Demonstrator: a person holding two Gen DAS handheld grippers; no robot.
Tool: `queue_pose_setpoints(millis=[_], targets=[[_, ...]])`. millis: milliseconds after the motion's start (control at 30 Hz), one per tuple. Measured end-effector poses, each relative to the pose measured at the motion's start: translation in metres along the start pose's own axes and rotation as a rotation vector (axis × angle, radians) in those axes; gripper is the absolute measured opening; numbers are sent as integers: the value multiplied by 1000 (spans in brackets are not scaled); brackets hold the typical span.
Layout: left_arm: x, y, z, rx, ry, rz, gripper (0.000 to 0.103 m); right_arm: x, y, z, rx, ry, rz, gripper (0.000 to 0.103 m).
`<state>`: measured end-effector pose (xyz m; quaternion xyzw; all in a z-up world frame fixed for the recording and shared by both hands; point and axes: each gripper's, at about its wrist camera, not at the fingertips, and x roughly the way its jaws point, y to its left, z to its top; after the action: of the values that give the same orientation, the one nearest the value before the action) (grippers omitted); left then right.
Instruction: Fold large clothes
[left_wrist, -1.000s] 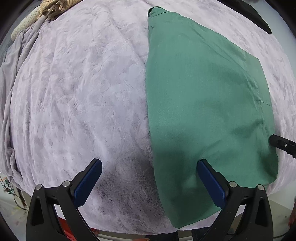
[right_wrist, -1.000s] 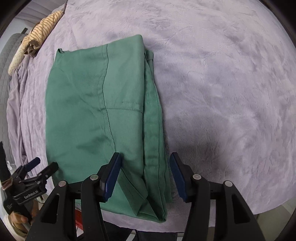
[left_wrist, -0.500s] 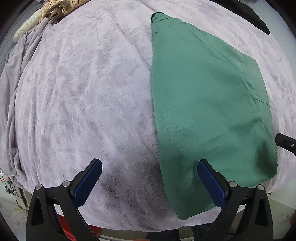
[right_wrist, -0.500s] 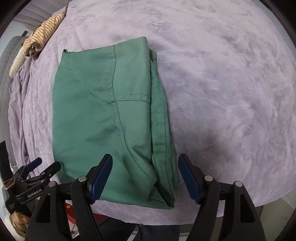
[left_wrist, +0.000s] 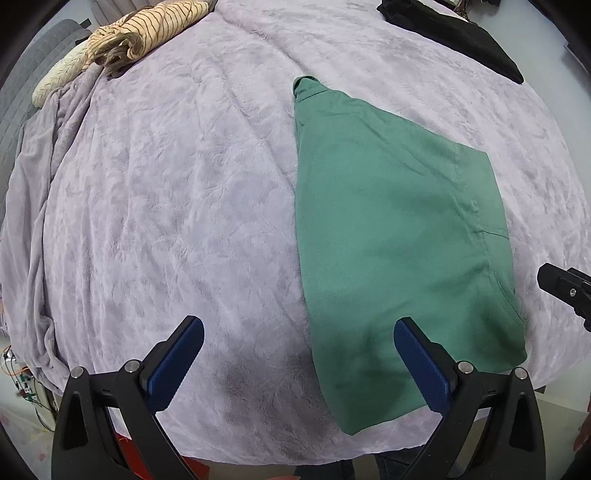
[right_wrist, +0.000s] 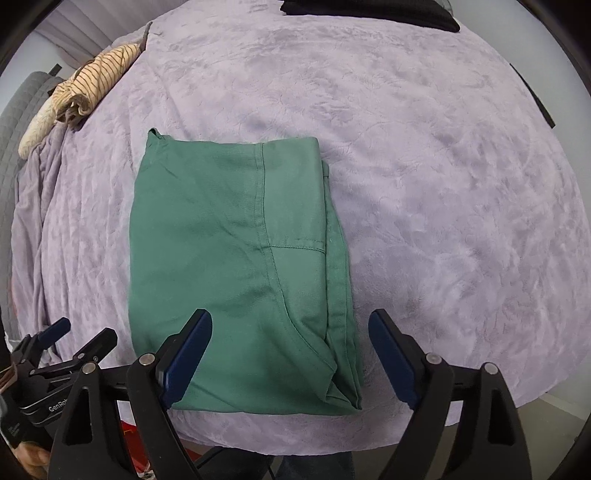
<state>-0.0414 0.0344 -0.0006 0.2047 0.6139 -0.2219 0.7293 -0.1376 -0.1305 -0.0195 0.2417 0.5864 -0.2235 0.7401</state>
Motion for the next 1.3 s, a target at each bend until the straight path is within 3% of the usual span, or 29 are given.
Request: queue_pose_setpoints(millis=[433, 1300], targets=[[-9, -13, 4, 41, -26, -4, 103, -17, 16, -3, -60, -39, -120, 89], [-11, -14, 2, 43, -23, 2, 103, -18, 20, -7, -60, -31, -126, 89]])
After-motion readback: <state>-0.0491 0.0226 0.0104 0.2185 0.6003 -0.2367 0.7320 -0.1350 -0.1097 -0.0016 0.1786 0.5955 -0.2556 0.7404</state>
